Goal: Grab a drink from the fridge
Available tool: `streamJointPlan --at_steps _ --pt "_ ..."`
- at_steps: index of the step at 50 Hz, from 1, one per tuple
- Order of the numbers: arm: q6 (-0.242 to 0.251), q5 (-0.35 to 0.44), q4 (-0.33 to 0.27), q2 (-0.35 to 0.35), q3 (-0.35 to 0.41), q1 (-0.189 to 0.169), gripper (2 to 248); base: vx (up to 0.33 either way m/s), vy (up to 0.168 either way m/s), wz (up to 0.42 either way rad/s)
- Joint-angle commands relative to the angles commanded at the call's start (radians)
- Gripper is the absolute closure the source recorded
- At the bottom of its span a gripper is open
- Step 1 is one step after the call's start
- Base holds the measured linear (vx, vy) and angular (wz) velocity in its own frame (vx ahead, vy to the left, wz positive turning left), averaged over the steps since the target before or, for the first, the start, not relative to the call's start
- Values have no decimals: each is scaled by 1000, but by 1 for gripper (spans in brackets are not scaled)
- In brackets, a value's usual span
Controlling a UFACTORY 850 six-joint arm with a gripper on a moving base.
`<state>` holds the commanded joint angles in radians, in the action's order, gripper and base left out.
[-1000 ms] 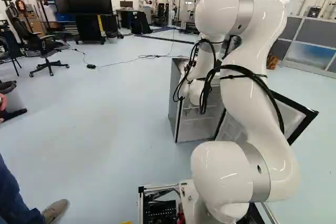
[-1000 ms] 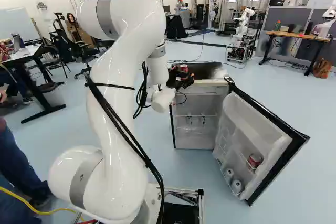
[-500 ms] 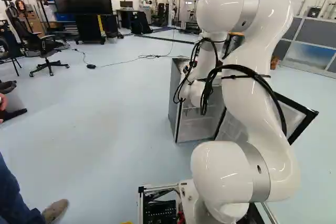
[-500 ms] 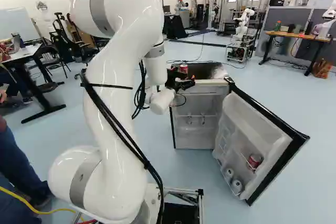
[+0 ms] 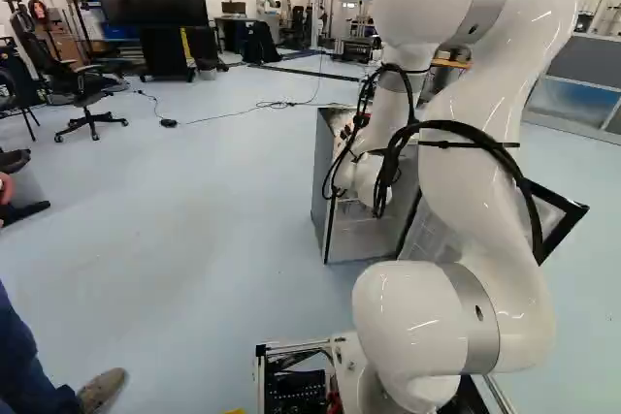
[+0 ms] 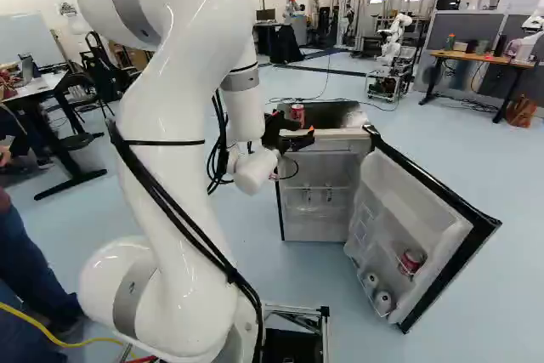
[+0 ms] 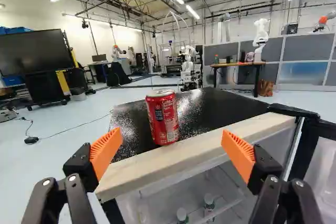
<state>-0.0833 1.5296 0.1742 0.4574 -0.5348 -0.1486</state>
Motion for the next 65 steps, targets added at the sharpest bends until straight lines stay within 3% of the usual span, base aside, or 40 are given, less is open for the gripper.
streamJointPlan --at_steps 22,65 --pt "0 -51 0 -111 78 -60 3 0 0 0" --pt "0 -324 0 -270 143 -214 3 0 0 0"
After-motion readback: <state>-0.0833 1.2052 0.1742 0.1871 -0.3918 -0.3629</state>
